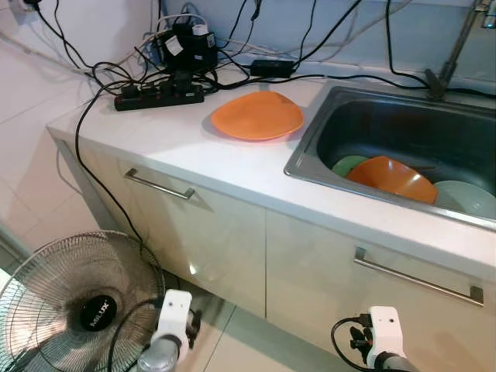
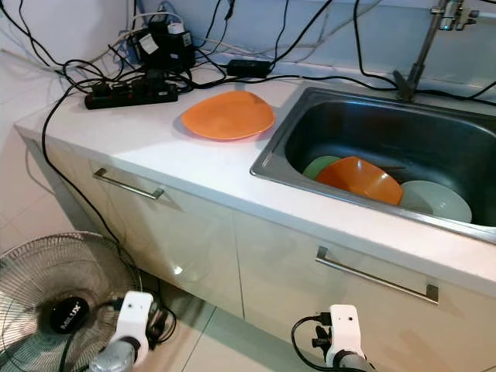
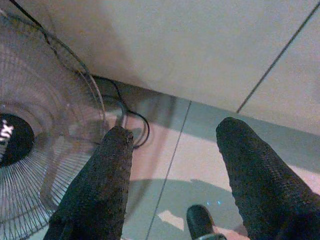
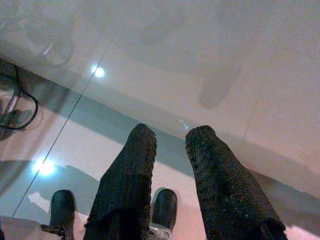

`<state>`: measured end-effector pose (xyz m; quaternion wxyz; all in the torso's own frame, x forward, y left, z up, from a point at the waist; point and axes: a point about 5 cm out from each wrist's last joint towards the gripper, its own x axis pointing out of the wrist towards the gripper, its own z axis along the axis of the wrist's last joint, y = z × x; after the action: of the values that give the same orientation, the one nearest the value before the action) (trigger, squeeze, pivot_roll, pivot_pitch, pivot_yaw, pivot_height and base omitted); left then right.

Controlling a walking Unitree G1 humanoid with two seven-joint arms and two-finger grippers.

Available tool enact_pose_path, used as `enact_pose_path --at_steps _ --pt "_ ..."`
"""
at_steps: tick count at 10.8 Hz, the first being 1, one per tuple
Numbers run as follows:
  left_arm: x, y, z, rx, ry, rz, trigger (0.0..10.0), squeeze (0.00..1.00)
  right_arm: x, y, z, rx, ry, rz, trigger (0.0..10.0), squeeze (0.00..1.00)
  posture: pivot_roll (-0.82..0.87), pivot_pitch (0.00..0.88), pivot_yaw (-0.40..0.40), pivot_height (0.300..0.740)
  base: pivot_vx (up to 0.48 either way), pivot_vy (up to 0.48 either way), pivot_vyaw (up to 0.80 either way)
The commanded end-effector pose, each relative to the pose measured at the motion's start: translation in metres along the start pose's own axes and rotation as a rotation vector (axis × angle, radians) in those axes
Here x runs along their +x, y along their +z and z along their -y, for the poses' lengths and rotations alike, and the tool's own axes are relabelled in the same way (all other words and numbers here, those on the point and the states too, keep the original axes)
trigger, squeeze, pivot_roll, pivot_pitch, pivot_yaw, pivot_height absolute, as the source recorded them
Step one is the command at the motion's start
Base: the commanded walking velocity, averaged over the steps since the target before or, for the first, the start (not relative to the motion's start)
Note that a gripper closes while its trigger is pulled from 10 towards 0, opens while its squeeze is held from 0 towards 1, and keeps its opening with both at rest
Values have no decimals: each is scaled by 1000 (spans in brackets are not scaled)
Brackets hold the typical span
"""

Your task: Kitchen organization

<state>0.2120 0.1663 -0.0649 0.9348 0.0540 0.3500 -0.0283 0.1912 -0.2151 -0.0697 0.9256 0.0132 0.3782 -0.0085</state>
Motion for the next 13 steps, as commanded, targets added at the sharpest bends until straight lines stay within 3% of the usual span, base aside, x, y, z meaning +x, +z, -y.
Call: enact_pose_path --at_steps 1,3,6,13 --pt "-2 -9 -1 0 10 -33 10000 0 -1 -5 -3 21 -4 -18 10000 0 30 0 92 740 0 0 0" --pt "-5 -18 3 11 1 -79 10000 0 -1 -15 -11 38 6 -72 10000 0 33 0 94 740 0 0 0" --pt "-7 -23 -1 16 5 -96 10000 0 -3 -23 -14 44 7 -105 10000 0 36 0 100 740 0 0 -669" --pt "-5 -15 3 8 2 -52 10000 0 -2 -22 -16 29 30 -114 10000 0 35 0 102 740 0 0 -621"
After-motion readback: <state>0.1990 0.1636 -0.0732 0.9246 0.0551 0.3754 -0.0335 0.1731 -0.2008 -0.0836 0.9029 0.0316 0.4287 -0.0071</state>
